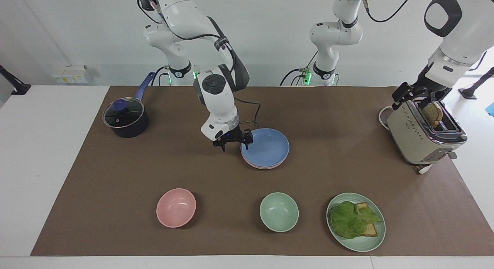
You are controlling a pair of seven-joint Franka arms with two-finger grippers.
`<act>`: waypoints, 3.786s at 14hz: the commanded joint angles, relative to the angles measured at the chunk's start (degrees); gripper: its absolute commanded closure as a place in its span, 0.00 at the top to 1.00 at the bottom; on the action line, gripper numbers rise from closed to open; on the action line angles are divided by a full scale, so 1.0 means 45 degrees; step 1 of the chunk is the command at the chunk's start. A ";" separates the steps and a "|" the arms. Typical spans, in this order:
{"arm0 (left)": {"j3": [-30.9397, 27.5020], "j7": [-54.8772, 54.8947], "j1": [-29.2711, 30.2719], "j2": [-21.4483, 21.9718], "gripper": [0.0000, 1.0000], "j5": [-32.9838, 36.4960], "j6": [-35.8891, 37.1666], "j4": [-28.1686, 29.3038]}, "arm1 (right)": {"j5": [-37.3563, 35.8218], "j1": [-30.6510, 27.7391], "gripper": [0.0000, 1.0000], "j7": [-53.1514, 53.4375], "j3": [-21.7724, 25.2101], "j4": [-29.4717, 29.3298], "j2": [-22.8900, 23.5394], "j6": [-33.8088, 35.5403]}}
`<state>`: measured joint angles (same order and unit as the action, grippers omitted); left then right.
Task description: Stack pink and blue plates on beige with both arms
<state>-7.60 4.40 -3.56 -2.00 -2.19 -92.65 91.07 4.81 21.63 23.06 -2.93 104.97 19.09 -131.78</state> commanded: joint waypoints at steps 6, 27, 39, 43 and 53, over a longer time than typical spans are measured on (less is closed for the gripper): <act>-0.0011 0.0077 -0.0049 0.0074 1.00 0.0271 0.0140 -0.0061 | -0.1945 -0.1974 1.00 -0.0437 -0.0092 -0.0766 -0.1467 0.1546; -0.0011 0.0077 -0.0029 0.0074 1.00 0.0271 0.0140 -0.0061 | -0.1636 -0.4494 1.00 -0.0594 -0.0014 -0.2136 -0.5902 0.8034; -0.0011 0.0058 -0.0029 0.0074 1.00 0.0271 0.0140 -0.0061 | -0.0913 -0.4769 1.00 -0.4129 0.1314 -0.2350 -0.5590 0.9071; -0.0011 0.0077 -0.0029 0.0074 1.00 0.0271 0.0140 -0.0061 | -0.0835 -0.4749 1.00 -0.4051 0.1314 -0.2195 -0.5688 0.9168; -0.0011 0.0077 -0.0049 0.0074 1.00 0.0271 0.0140 -0.0061 | -0.1207 -0.4769 1.00 -0.4422 0.1275 -0.2644 -0.5571 0.9989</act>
<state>-7.60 4.40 -3.56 -2.00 -2.18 -92.65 91.07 -1.64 1.19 4.31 3.48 94.05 -6.41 -87.62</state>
